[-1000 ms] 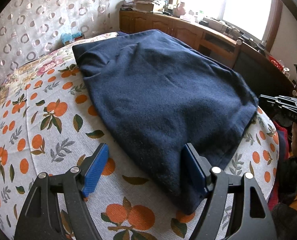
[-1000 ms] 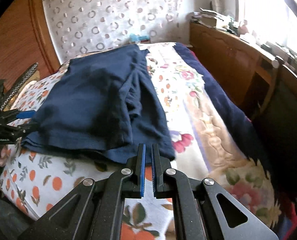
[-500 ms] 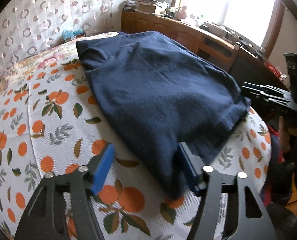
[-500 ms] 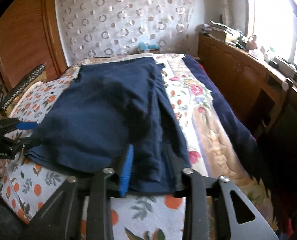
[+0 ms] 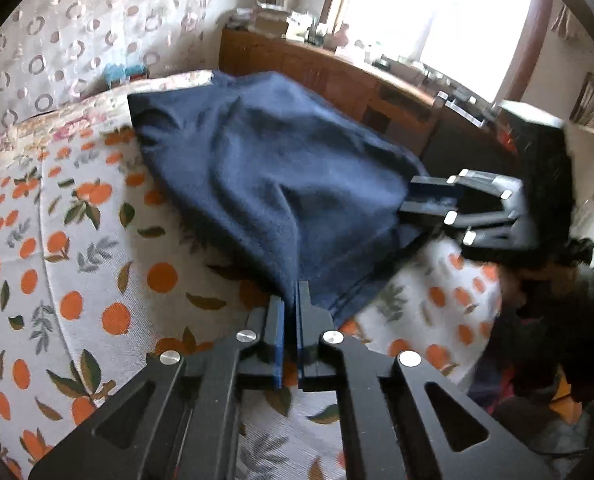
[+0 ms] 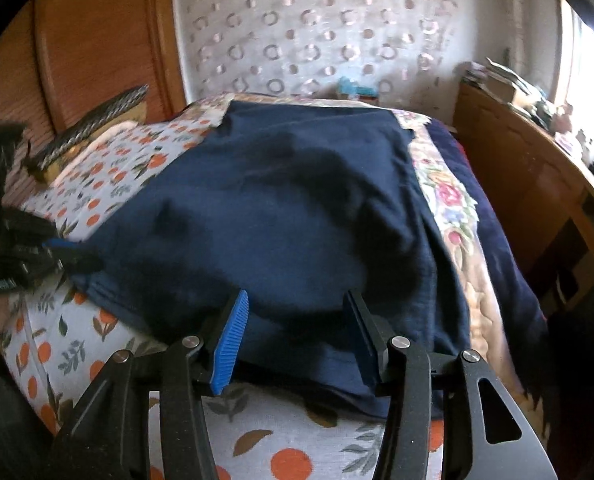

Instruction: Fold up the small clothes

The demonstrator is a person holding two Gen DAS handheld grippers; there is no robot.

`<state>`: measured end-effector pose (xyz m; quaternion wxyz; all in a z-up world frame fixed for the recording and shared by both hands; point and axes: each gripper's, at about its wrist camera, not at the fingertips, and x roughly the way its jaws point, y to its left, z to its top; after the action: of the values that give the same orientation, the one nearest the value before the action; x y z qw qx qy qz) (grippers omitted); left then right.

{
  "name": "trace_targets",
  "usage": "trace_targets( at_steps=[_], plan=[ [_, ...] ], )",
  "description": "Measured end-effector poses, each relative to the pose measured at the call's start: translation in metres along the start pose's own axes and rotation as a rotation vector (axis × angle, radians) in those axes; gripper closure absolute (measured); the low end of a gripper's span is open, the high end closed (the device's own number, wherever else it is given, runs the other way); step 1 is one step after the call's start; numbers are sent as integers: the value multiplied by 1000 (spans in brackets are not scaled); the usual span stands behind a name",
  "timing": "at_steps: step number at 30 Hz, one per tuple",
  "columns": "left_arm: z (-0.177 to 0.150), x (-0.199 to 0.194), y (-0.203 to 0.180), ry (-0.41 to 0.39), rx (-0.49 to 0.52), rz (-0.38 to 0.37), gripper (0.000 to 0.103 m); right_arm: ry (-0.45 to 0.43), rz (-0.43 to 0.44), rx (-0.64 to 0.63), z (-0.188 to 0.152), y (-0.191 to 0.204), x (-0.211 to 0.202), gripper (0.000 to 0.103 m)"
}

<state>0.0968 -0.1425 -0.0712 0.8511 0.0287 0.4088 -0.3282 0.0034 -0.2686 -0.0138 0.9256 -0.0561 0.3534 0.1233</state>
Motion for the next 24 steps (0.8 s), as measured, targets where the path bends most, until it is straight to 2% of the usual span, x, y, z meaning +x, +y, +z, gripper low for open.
trace_targets(
  at_steps=[3,6,14,16,19,22,24],
  plan=[
    [8,-15,-2,-44,-8,-23,99,0,29,-19,0,4,-2,30],
    [23,-28,-5,-92,-13,-49,99,-10,52,-43,-1,6,-7,26],
    [58,-39,-6,-176,10,-24,99,19,55,-99,-2,16,5,21],
    [60,-41,-7,-186,13,-17,99,26,60,-105,-1,16,7,21],
    [62,-43,-4,-195,12,-7,99,33,21,-123,0,16,9,21],
    [63,-45,-3,-201,9,-5,99,32,39,-109,1,15,10,21],
    [63,-47,-2,-206,7,-2,99,25,0,-133,0,18,9,21]
  ],
)
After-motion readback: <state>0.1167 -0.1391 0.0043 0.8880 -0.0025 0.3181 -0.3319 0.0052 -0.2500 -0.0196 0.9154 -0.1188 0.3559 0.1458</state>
